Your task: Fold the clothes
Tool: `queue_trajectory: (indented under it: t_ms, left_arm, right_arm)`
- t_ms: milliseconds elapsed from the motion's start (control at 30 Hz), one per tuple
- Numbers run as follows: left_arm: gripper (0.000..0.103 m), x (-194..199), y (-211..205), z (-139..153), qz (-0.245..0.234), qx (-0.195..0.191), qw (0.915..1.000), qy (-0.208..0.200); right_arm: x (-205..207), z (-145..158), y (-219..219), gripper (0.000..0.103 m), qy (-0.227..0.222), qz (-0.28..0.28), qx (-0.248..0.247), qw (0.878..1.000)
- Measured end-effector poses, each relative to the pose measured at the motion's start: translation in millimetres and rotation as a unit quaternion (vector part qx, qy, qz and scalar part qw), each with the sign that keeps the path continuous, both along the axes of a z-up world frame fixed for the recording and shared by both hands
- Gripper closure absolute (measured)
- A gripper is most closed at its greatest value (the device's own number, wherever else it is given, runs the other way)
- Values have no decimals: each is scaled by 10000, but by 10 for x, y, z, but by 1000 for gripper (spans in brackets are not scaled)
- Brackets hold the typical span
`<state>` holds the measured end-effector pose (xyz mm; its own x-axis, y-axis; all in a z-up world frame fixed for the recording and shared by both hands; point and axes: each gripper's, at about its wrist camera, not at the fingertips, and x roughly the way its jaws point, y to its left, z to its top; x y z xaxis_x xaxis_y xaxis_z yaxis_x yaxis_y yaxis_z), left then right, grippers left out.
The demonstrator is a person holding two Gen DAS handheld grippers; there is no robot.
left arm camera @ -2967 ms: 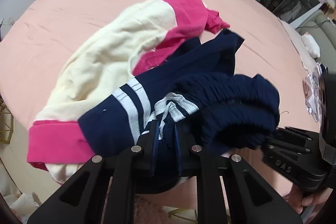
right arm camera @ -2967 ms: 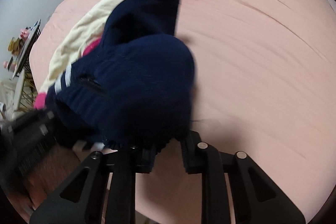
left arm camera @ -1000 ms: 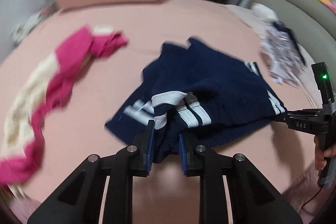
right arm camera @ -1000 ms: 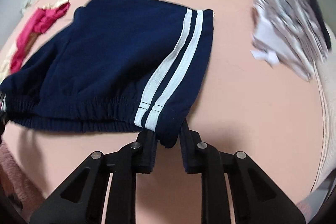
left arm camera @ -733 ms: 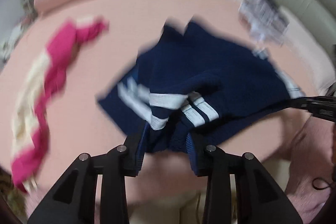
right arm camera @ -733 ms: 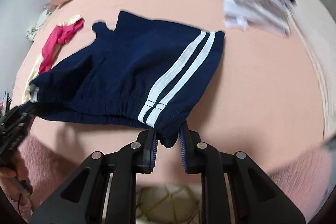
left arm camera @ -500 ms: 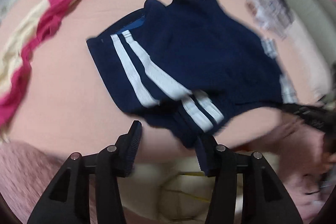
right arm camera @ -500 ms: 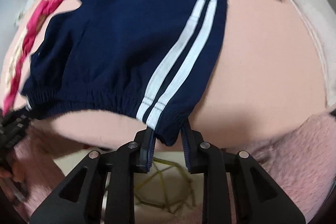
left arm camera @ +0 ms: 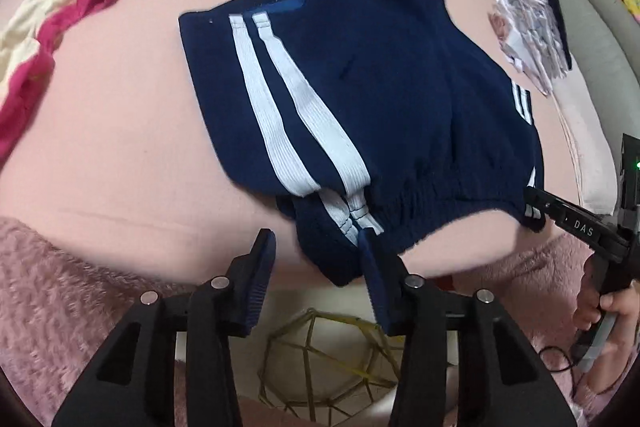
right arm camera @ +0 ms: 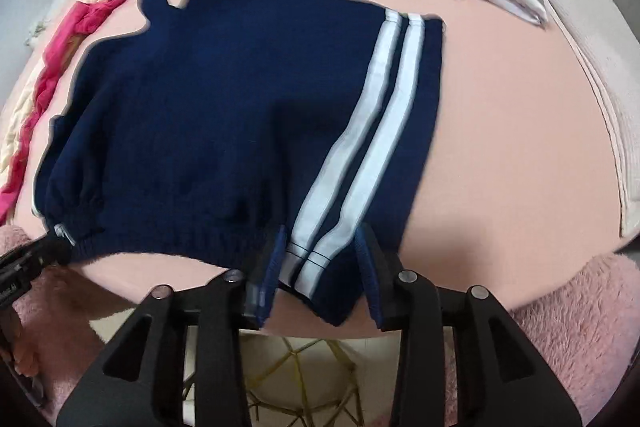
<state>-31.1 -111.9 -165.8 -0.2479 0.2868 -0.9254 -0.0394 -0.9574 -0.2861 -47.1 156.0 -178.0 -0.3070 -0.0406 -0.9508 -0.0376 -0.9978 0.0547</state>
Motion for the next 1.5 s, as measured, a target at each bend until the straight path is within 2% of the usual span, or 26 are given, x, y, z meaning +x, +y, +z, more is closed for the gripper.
queue_trajectory:
  t_ms: [33,100,200,267,433,533,600,633,700,833,867,900,933,1000,1133,1233,1300,1367,1433,1467,1500]
  left_arm:
    - [56,21,-8,46,-76,-54,10000,-20]
    - [56,9,-89,152,-81,94,9998,170]
    - [56,-142,-316,294,219,115,9984,516]
    - [56,-352,-531,295,658,87,9961,580]
    - [56,-796,-769,141,1189,-73,9908,650]
    - [56,-932,-774,44,1252,78,9901,625]
    - [57,-944,-740,-33,1213,-15,9905,647]
    - [60,-910,-740,-53,1190,-61,9904,704]
    - [91,-892,-702,-45,1086,-114,9904,848]
    - [98,-971,-774,101,1030,-172,9886,1084]
    - [98,-990,-808,147,1051,-175,9878,1134]
    - [98,-1022,-859,205,1051,-137,9872,1194]
    - [98,-1062,-923,268,1052,-111,9865,1252]
    - [98,-1122,-1046,415,1031,-117,9839,1456]
    - [98,-1272,-1121,419,987,-230,9828,1547]
    - [95,-1509,-1164,121,1021,-303,9859,1291]
    - [91,-1626,-1182,-103,1036,-372,9886,1023]
    - [90,-1608,-1152,-100,960,-463,9881,1107]
    - [79,-1544,-1130,66,992,-705,9846,1257]
    - [72,-1479,-1144,156,1084,-766,9814,1387]
    - [68,-1401,-1153,238,1133,-743,9794,1495]
  right_arm:
    - [18,-14,28,67,-61,-31,154,9999]
    - [94,32,99,58,-151,-100,454,9988]
    - [125,138,165,58,-234,-25,14,9997]
    - [61,314,81,58,-27,189,-118,9997]
    - [-373,714,-391,58,577,948,-335,9933]
    - [-762,766,-691,55,783,1319,-441,9872]
    - [-978,741,-843,51,809,1378,-452,9861]
    - [-1093,712,-911,50,805,1392,-471,9859]
    - [-1372,599,-1042,43,768,1440,-581,9849]
    - [-1895,310,-1363,39,497,1635,-649,9832]
    - [-2000,214,-1429,52,399,1729,-593,9824]
    - [-2107,104,-1476,81,281,1834,-511,9813]
    - [-2193,17,-1496,87,166,1871,-414,9813]
    - [-2309,-79,-1483,93,21,1832,-294,9826]
    - [-2359,44,-1382,95,292,1746,-560,9826]
    - [-2427,54,-1367,95,532,1580,-628,9840]
    - [-2533,-61,-1386,95,504,1399,-539,9874]
    - [-2630,-200,-1416,94,349,1285,-457,9900]
    - [-2600,-107,-1410,90,440,1296,-457,9895]
    - [-2565,-39,-1401,78,448,1301,-457,9894]
    - [-2496,54,-1372,73,528,1290,-484,9891]
